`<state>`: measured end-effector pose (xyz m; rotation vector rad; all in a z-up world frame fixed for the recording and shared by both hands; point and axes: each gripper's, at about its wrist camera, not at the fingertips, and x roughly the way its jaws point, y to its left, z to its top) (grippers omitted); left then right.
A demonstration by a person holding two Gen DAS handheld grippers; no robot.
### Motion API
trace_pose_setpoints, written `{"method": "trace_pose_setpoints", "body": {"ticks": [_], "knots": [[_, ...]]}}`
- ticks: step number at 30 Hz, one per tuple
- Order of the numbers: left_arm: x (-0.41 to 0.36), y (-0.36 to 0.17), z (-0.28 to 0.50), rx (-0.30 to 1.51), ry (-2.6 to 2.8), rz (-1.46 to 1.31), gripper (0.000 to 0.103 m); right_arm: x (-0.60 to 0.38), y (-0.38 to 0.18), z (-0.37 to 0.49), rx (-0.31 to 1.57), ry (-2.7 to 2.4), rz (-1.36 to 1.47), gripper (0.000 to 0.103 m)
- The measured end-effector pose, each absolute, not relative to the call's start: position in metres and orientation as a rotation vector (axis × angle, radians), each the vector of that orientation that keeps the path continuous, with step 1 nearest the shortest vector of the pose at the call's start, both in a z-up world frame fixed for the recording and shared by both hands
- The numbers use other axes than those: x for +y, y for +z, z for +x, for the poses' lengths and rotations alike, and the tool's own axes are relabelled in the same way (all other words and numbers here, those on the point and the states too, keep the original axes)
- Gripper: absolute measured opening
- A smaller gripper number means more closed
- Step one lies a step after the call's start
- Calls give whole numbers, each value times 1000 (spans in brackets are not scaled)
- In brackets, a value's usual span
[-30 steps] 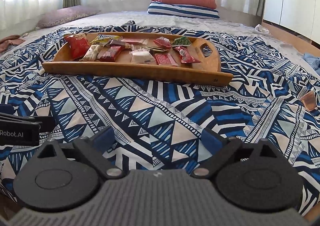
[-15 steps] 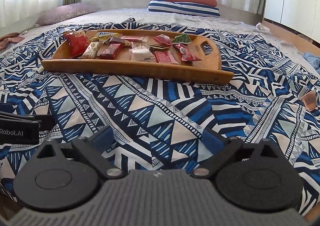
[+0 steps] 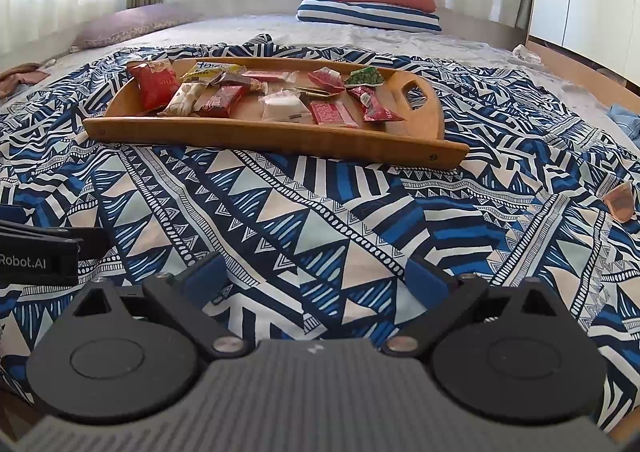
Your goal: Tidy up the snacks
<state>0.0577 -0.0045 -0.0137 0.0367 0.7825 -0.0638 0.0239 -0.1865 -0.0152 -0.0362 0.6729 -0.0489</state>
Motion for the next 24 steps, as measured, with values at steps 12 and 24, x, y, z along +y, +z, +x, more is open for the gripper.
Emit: {"method": "trace_pose_setpoints", "body": {"ticks": [12, 24], "knots": [[-3, -12, 60, 800, -67, 23, 103, -186, -15, 24, 673, -49, -37, 101], [-4, -13, 58, 791, -67, 31, 103, -186, -15, 24, 673, -49, -37, 101]]}}
